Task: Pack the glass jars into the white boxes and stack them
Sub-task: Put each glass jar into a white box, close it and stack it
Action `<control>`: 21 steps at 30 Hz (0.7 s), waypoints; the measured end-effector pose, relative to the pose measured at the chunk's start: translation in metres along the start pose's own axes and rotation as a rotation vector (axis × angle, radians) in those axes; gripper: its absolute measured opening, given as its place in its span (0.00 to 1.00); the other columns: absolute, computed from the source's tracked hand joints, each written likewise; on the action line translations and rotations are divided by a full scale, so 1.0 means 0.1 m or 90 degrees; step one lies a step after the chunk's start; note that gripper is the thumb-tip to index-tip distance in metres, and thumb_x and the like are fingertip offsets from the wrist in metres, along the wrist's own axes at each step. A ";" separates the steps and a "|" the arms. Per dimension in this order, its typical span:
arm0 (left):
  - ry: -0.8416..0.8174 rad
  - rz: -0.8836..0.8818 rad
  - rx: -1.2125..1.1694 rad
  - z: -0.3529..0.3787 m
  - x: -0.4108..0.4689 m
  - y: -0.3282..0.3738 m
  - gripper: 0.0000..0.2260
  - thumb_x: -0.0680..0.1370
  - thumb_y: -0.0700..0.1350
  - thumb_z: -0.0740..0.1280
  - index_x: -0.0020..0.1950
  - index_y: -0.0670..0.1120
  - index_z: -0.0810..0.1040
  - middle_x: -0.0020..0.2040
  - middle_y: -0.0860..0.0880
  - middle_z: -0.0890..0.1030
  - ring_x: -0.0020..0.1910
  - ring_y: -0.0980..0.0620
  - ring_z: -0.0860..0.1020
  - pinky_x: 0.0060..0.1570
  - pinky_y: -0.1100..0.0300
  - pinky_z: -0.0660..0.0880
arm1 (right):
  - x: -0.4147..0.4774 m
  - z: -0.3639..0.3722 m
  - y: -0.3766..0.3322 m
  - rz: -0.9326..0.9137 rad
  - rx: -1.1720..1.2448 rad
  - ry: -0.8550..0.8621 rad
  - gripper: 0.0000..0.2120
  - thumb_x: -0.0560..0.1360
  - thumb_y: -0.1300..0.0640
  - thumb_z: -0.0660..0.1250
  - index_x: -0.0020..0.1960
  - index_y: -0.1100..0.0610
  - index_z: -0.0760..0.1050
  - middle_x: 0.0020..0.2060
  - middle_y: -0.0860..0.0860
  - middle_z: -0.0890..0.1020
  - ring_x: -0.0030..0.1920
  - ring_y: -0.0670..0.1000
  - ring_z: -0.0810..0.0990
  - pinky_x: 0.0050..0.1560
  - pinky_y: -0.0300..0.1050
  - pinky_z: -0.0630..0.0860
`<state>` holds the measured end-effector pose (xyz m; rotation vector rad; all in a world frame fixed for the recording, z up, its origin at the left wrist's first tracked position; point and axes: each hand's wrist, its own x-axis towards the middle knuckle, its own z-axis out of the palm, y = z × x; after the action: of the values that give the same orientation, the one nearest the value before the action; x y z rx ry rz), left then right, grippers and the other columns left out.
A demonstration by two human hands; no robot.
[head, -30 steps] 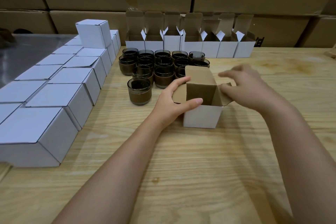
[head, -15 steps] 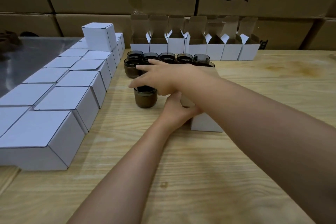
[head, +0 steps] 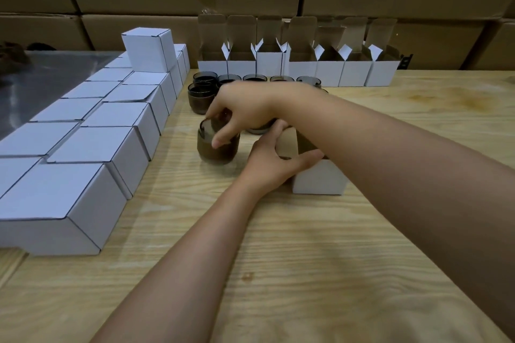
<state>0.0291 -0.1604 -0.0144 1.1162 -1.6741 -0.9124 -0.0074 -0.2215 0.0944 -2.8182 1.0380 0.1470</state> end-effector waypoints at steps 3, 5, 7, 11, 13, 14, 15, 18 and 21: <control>-0.009 0.009 0.002 -0.01 0.01 -0.02 0.29 0.62 0.66 0.71 0.62 0.68 0.69 0.63 0.65 0.71 0.61 0.70 0.68 0.55 0.69 0.70 | -0.24 -0.26 0.16 0.019 0.067 0.047 0.25 0.72 0.41 0.68 0.63 0.55 0.77 0.50 0.49 0.82 0.50 0.47 0.79 0.51 0.45 0.78; -0.002 0.016 -0.022 -0.03 0.02 -0.03 0.33 0.63 0.62 0.73 0.67 0.61 0.70 0.61 0.63 0.71 0.57 0.76 0.68 0.49 0.78 0.69 | -0.44 -0.46 0.26 0.040 0.075 0.070 0.26 0.70 0.37 0.68 0.62 0.51 0.77 0.47 0.42 0.80 0.47 0.39 0.78 0.42 0.34 0.74; 0.007 0.021 -0.045 -0.03 0.02 -0.02 0.33 0.64 0.58 0.74 0.69 0.56 0.71 0.58 0.66 0.72 0.54 0.79 0.69 0.46 0.81 0.68 | -0.65 -0.63 0.34 0.082 0.059 0.078 0.32 0.64 0.31 0.66 0.61 0.48 0.77 0.45 0.37 0.79 0.46 0.37 0.77 0.41 0.32 0.69; 0.016 0.024 -0.072 -0.01 0.03 -0.01 0.29 0.66 0.53 0.74 0.66 0.51 0.72 0.57 0.60 0.78 0.55 0.68 0.76 0.48 0.75 0.71 | -1.01 -0.76 0.53 0.145 0.029 0.034 0.35 0.56 0.26 0.63 0.57 0.43 0.78 0.44 0.37 0.80 0.46 0.39 0.78 0.41 0.37 0.67; 0.017 0.017 -0.067 -0.01 0.03 -0.01 0.30 0.65 0.54 0.74 0.67 0.53 0.71 0.59 0.60 0.77 0.56 0.67 0.75 0.49 0.73 0.72 | -1.12 -0.71 0.59 0.165 0.051 0.003 0.33 0.55 0.27 0.64 0.55 0.42 0.79 0.44 0.38 0.81 0.46 0.40 0.79 0.42 0.37 0.68; 0.019 0.019 -0.064 -0.01 0.03 -0.01 0.30 0.65 0.54 0.74 0.66 0.54 0.71 0.59 0.61 0.76 0.56 0.68 0.75 0.49 0.74 0.72 | -1.16 -0.67 0.60 0.170 0.058 -0.013 0.33 0.55 0.27 0.65 0.55 0.42 0.79 0.44 0.38 0.82 0.46 0.40 0.79 0.42 0.37 0.69; 0.021 0.022 -0.062 -0.01 0.03 0.00 0.30 0.65 0.54 0.74 0.66 0.55 0.71 0.59 0.62 0.76 0.55 0.70 0.74 0.48 0.75 0.71 | -1.19 -0.63 0.61 0.176 0.058 -0.026 0.33 0.54 0.27 0.65 0.54 0.42 0.80 0.42 0.38 0.82 0.45 0.39 0.79 0.42 0.36 0.69; 0.022 0.016 -0.057 -0.01 0.04 0.00 0.32 0.64 0.55 0.74 0.67 0.55 0.70 0.61 0.59 0.76 0.56 0.68 0.75 0.51 0.71 0.74 | -1.23 -0.48 0.60 0.195 0.051 -0.032 0.34 0.52 0.26 0.65 0.53 0.43 0.81 0.37 0.36 0.81 0.42 0.38 0.79 0.40 0.35 0.69; 0.018 0.007 -0.055 -0.01 0.04 0.00 0.33 0.64 0.55 0.74 0.68 0.56 0.70 0.61 0.59 0.75 0.57 0.65 0.75 0.53 0.67 0.75 | -1.20 -0.33 0.59 0.215 0.073 -0.026 0.36 0.52 0.28 0.66 0.55 0.46 0.80 0.39 0.39 0.81 0.44 0.40 0.79 0.40 0.36 0.71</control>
<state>0.0296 -0.1638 -0.0127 1.0561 -1.6006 -0.9494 -0.1359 -0.1948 0.1382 -2.5073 1.4545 0.1713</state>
